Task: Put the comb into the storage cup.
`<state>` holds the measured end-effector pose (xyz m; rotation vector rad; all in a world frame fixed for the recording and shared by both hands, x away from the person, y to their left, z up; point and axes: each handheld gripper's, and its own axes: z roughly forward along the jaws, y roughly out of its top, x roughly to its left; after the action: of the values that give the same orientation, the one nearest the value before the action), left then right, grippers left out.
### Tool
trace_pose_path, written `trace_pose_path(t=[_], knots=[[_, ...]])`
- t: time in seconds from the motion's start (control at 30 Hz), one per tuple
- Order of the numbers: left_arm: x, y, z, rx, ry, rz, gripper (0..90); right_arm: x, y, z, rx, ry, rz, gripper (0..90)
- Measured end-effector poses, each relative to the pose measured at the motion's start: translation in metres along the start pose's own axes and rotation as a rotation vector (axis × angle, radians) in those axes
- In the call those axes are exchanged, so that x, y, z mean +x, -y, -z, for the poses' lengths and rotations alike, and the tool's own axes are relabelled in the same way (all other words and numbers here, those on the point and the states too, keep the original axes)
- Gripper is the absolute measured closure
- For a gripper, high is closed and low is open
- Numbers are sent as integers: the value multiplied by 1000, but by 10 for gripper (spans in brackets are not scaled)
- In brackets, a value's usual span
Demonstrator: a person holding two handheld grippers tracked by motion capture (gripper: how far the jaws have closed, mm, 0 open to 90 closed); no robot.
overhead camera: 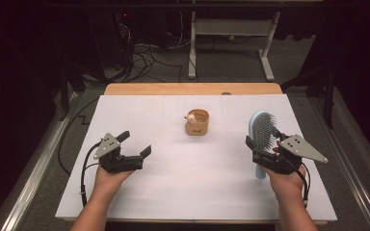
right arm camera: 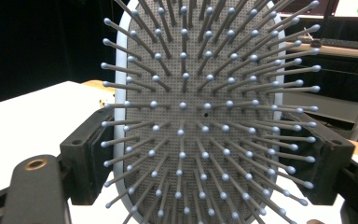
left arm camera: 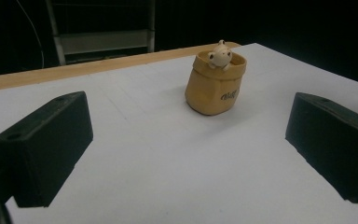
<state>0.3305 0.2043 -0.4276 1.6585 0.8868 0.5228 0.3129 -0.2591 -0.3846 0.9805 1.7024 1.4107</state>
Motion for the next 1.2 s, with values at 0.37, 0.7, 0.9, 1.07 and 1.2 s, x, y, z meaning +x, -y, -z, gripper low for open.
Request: trace_pose_path(t=[0.37,0.7,0.9,1.07,1.2], knots=[[-13,-9,-25,11,36,-61,0,-2,-1,2,-10,5,-13,203],[-25,-1,-28,55,87,-104,0,4,-1,2,-14,1,-10,203],[-29,0,-29,49,111,-94,0,9,-3,-2,-18,-6,-7,203],[-32,-1,-29,35,117,-93,0,15,-4,-8,-14,-25,-2,203],[-32,-1,-28,27,122,-88,0,23,-7,-17,-13,-45,16,203]])
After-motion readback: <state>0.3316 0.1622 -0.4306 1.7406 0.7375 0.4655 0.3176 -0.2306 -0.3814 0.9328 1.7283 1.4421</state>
